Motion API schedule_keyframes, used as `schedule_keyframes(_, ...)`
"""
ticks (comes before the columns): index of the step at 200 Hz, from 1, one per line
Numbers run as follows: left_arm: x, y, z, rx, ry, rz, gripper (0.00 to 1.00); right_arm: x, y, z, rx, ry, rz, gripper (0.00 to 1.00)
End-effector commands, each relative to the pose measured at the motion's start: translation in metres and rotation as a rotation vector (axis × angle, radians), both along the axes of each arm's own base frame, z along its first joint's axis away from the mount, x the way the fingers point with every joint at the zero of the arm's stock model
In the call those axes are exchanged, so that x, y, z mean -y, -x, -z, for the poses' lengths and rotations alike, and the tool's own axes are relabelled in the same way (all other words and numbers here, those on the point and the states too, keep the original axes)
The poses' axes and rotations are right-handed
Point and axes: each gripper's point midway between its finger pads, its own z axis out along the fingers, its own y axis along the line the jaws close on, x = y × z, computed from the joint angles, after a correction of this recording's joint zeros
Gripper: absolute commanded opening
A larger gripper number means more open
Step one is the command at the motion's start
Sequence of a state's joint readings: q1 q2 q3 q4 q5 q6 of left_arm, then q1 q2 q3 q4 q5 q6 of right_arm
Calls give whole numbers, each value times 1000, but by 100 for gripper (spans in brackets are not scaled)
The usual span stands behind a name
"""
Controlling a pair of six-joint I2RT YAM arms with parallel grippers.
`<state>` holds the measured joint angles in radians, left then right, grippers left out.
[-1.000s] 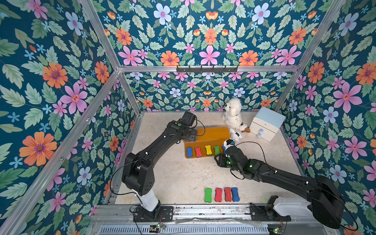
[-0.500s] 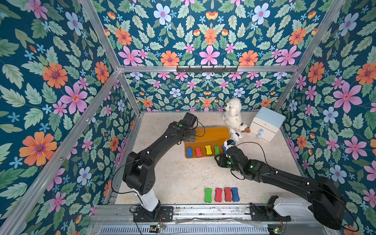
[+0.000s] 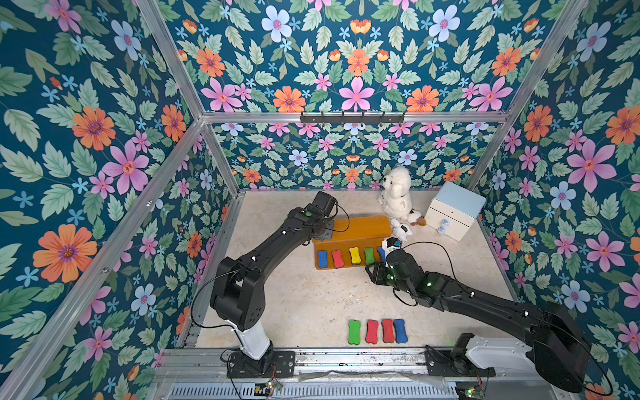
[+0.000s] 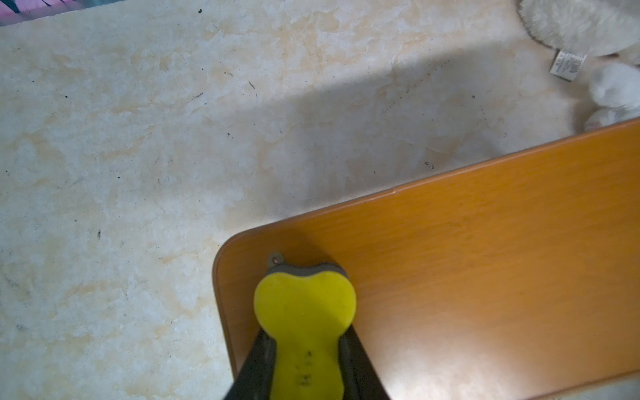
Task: Remove the whiteboard erasers from the shelf
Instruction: Pick up the whiteboard eraser from the shelf.
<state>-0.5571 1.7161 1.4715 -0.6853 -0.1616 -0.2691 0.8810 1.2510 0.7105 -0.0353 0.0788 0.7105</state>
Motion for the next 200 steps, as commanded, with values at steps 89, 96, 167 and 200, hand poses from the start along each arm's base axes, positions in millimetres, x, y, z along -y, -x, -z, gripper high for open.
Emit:
schedule_keyframes(89,-17,10,-13,17,-32,-44,0,-14,-17,-14,29,18,4,40)
schedule_keyframes(96,-17,10,-15,22,-28,-45,0,-15,-19,-15,32,20,6,40)
schedule_keyframes(167,-12,16,-31,33,51,-49,0,-20,-28,-18,39,13,8,40)
schedule_keyframes(200,-15,35,-38,17,126,-81,0,-10,-41,-26,59,-3,33,40)
